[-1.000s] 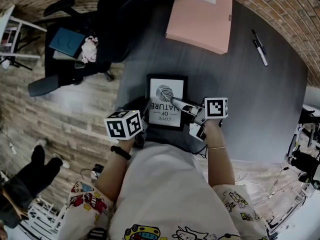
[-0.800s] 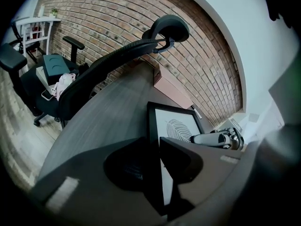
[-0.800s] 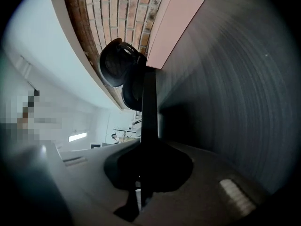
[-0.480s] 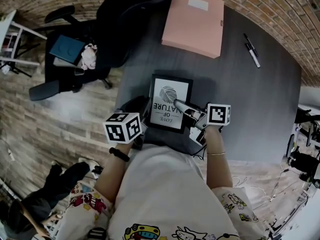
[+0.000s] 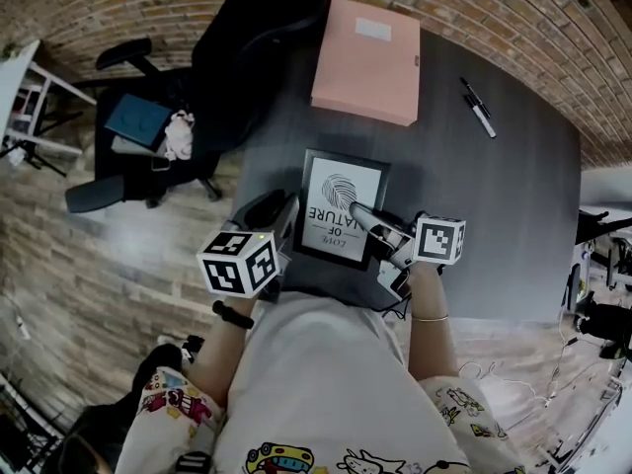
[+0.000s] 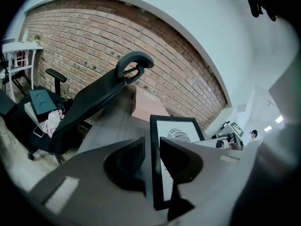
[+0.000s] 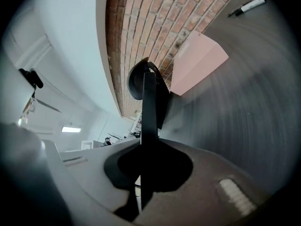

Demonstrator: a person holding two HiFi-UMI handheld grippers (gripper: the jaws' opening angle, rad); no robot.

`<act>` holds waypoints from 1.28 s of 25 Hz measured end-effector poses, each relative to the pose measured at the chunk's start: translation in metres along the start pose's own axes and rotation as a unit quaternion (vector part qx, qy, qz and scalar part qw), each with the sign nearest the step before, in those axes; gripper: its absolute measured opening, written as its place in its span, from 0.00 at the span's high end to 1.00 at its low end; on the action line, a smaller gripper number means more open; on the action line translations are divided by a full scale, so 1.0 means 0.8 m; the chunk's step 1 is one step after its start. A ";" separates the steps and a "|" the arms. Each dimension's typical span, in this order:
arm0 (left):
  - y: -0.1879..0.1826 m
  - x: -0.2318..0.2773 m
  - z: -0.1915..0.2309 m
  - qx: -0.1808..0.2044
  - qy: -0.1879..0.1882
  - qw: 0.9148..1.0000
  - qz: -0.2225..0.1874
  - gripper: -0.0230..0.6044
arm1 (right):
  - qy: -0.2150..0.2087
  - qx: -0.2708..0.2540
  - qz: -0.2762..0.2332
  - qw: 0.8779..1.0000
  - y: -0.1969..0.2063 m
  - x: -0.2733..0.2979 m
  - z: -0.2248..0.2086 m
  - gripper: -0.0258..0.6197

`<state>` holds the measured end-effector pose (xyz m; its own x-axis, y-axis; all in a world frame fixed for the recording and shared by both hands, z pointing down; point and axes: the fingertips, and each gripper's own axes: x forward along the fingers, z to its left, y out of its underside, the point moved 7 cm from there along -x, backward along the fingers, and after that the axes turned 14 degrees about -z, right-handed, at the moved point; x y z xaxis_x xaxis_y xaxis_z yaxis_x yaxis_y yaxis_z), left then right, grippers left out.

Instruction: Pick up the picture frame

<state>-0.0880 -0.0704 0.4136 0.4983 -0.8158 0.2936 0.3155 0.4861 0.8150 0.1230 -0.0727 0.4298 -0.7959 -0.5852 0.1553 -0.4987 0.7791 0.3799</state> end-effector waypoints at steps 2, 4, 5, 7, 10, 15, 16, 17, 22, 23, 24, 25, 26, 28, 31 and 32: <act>-0.014 -0.004 -0.008 0.009 0.010 1.000 -0.015 0.78 | 0.009 -0.035 -0.006 0.999 -0.009 -0.006 0.012 0.94; -0.028 -0.007 -0.017 0.021 0.020 0.999 -0.029 0.78 | 0.012 -0.069 -0.016 0.997 -0.019 -0.013 0.025 0.94; -0.034 -0.009 -0.021 0.029 0.024 0.999 -0.035 0.78 | 0.011 -0.088 -0.022 0.996 -0.025 -0.016 0.033 0.94; -0.047 -0.013 -0.030 0.046 0.032 0.997 -0.047 0.79 | 0.006 -0.118 -0.039 0.992 -0.034 -0.023 0.051 0.94; -0.064 -0.020 -0.044 0.075 0.042 0.994 -0.065 0.79 | 0.006 -0.154 -0.070 0.986 -0.045 -0.039 0.074 0.94; -0.087 -0.032 -0.065 0.126 0.055 0.987 -0.088 0.79 | 0.039 -0.230 -0.119 0.965 -0.059 -0.075 0.107 0.94; -0.091 -0.034 -0.068 0.135 0.057 0.985 -0.091 0.80 | 0.047 -0.247 -0.128 0.959 -0.062 -0.082 0.113 0.94; -0.094 -0.036 -0.071 0.143 0.059 0.984 -0.093 0.80 | 0.055 -0.264 -0.137 0.953 -0.064 -0.088 0.118 0.94; -0.103 -0.039 -0.077 0.163 0.068 0.980 -0.095 0.82 | 0.105 -0.348 -0.175 0.915 -0.076 -0.110 0.143 0.94; -0.103 -0.038 -0.078 0.167 0.069 0.979 -0.092 0.82 | 0.114 -0.364 -0.180 0.907 -0.077 -0.113 0.147 0.94; -0.102 -0.037 -0.079 0.171 0.069 0.979 -0.089 0.83 | 0.123 -0.381 -0.183 0.898 -0.078 -0.116 0.150 0.94; -0.102 -0.035 -0.079 0.175 0.070 0.978 -0.086 0.83 | 0.130 -0.398 -0.187 0.889 -0.079 -0.118 0.154 0.94; -0.101 -0.034 -0.080 0.179 0.071 0.978 -0.083 0.83 | 0.138 -0.414 -0.189 0.880 -0.079 -0.119 0.157 0.94; -0.102 -0.032 -0.080 0.186 0.073 0.977 -0.080 0.84 | 0.154 -0.442 -0.191 0.863 -0.079 -0.121 0.164 0.94; -0.102 -0.031 -0.082 0.198 0.075 0.974 -0.080 0.85 | 0.174 -0.477 -0.194 0.839 -0.074 -0.123 0.170 0.94; -0.102 -0.031 -0.082 0.202 0.076 0.973 -0.080 0.86 | 0.178 -0.488 -0.196 0.832 -0.072 -0.124 0.171 0.94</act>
<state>-0.0729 -0.0692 0.3067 0.5925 -0.8001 0.0938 0.0721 0.1686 0.9830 0.1838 -0.0289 0.2675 -0.3988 -0.9162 0.0401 -0.0412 0.0616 0.9972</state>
